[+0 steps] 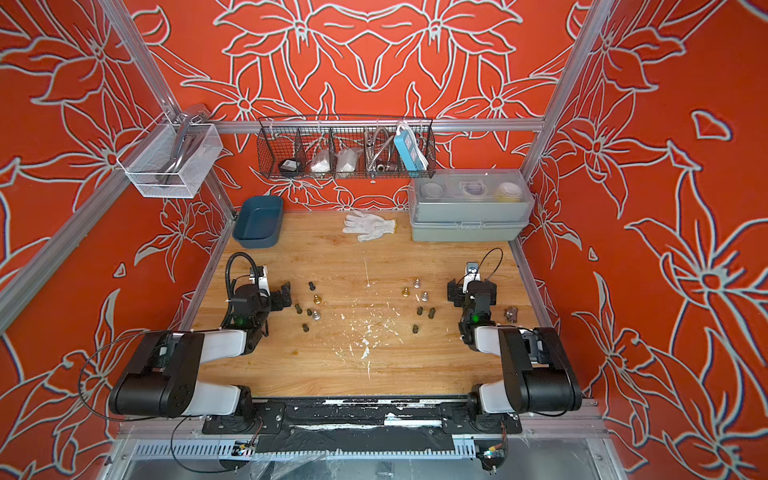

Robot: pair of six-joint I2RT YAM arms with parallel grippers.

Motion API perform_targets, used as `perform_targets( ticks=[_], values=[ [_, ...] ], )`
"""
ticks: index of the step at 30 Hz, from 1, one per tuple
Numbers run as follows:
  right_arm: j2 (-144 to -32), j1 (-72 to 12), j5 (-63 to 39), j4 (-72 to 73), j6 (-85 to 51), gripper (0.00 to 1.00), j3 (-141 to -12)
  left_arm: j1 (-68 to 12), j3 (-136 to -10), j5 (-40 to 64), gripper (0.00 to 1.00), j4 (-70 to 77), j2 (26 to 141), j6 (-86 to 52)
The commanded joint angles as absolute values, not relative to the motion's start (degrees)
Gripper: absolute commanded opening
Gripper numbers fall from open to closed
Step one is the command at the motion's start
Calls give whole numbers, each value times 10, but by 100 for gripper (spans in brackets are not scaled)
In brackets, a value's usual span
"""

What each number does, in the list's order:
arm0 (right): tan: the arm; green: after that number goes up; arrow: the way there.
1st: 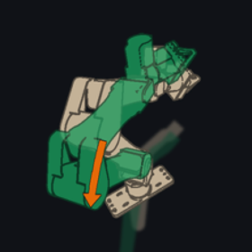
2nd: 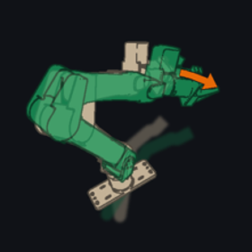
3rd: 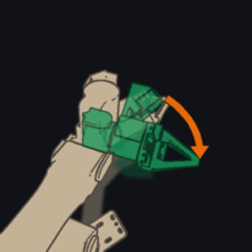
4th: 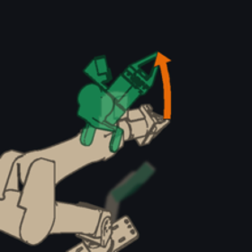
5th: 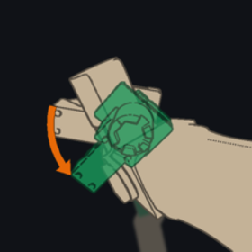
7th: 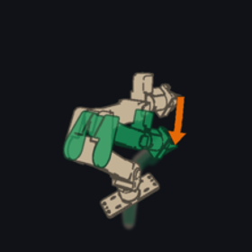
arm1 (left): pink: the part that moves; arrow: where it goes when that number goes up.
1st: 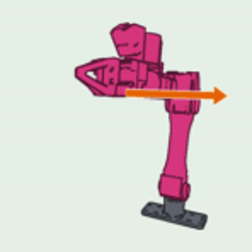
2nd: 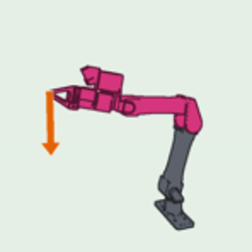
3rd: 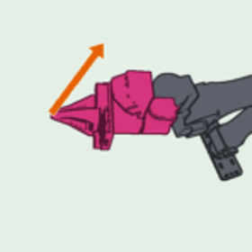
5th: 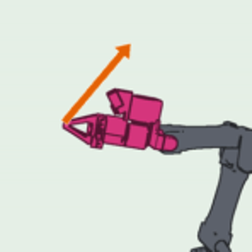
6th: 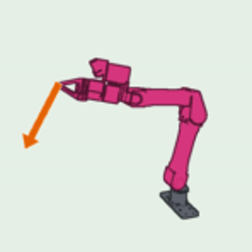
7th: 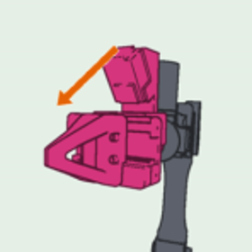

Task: Put the chess pieces into the storage box
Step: Pick up the storage box at the corner of the board.

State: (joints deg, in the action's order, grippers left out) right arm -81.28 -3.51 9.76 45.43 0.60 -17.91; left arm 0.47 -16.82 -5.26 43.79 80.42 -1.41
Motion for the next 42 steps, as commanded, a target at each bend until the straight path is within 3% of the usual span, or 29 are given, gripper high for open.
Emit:
perform_targets(
  ticks=[1,16,19,21,23,24,25,26,29,35,42],
  values=[
    [-811,-35,97,454,3,100,-187,7,-180,-52,99,440,808,-11],
    [-806,-34,115,468,-3,100,-183,11,-178,-50,99,444,805,-13],
    [-745,-44,204,417,-24,100,-187,-9,-232,-98,99,281,714,-7],
    [-672,-49,244,235,-61,100,-254,-34,-291,-159,97,164,639,-64],
    [-629,-47,310,104,-271,100,-321,-36,-346,-131,92,112,601,-124],
    [-615,-40,274,69,-320,100,-342,-37,-390,-119,87,72,604,-138],
    [-602,-36,148,61,-277,99,-367,-37,-453,-107,82,12,624,-142],
    [-594,-38,39,49,-253,91,-392,-36,-526,-104,78,-59,656,-138],
    [-589,-52,-95,-31,-270,75,-472,-37,-716,-118,72,-222,768,-120],
    [-620,-137,-102,-224,-177,74,-596,-13,-996,-98,75,-431,997,-104],
    [-642,-205,-101,-268,-136,76,-581,40,-1237,-63,75,-531,1207,-77]
  ],
)
